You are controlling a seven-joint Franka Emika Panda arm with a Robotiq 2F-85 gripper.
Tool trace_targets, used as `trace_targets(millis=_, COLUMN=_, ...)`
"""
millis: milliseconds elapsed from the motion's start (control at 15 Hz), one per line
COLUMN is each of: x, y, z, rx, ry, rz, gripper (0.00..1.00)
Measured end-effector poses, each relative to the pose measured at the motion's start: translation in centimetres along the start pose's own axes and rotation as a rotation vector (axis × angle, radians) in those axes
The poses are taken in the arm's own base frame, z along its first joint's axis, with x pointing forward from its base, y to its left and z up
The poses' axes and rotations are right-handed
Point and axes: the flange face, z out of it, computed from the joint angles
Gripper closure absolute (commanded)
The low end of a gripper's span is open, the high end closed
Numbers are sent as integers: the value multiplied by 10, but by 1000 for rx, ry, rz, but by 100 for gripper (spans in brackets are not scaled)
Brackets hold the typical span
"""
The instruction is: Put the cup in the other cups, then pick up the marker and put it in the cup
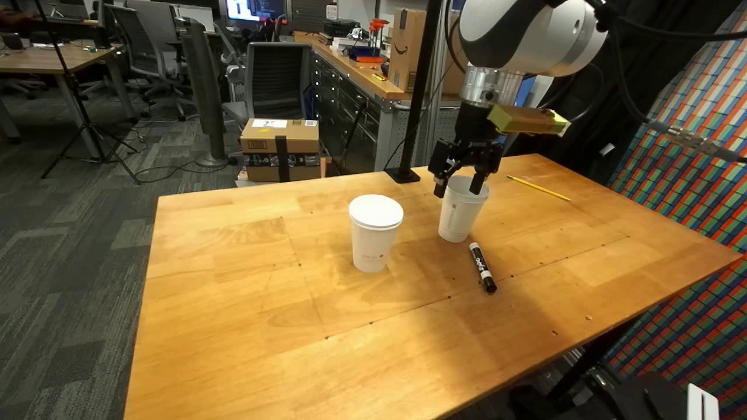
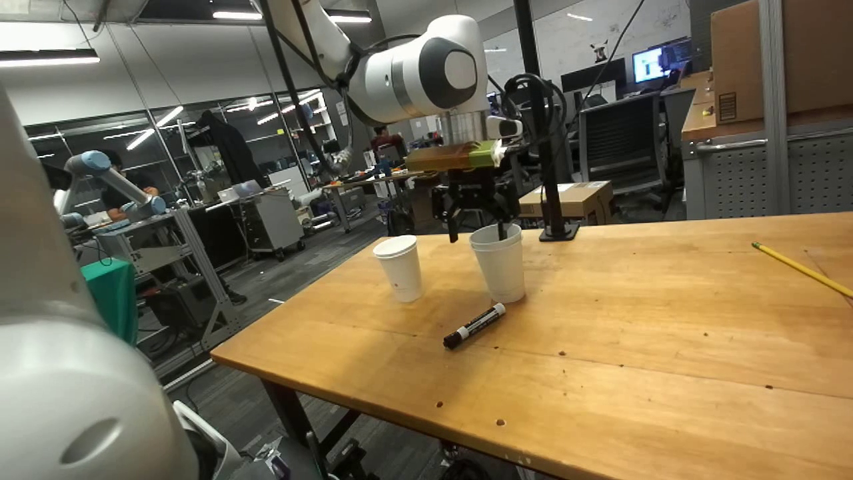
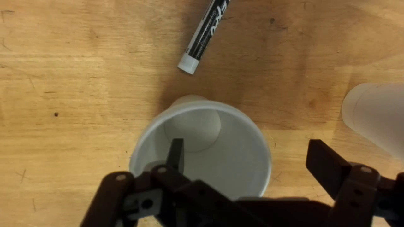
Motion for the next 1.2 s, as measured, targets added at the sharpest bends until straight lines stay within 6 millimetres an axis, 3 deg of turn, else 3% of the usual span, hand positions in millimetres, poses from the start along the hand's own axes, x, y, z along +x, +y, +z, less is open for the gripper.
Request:
trace_targets(millis=133, x=-1, y=7, z=7, rx=2, ry=-6, rz=-18, gripper=0)
trace_targets(millis=200, x=-2, y=10, z=11, rx=2, ry=-9, rz=-26, gripper=6)
trace_targets(millis=267, x=-3, y=13, z=15, rx=3, ry=-15, rz=-32, gripper=26)
trace_targets(millis=400, x=-5, y=16, z=22, rx=6, ry=-25, rz=-46, gripper=31)
trace_targets(millis=933, x=-12, y=12, z=35, rx=19, ry=-41, rz=-72, gripper=94)
trace_targets(millis=1200, x=-14, y=5, z=30, rx=19, ry=-32, rz=-82, gripper=100)
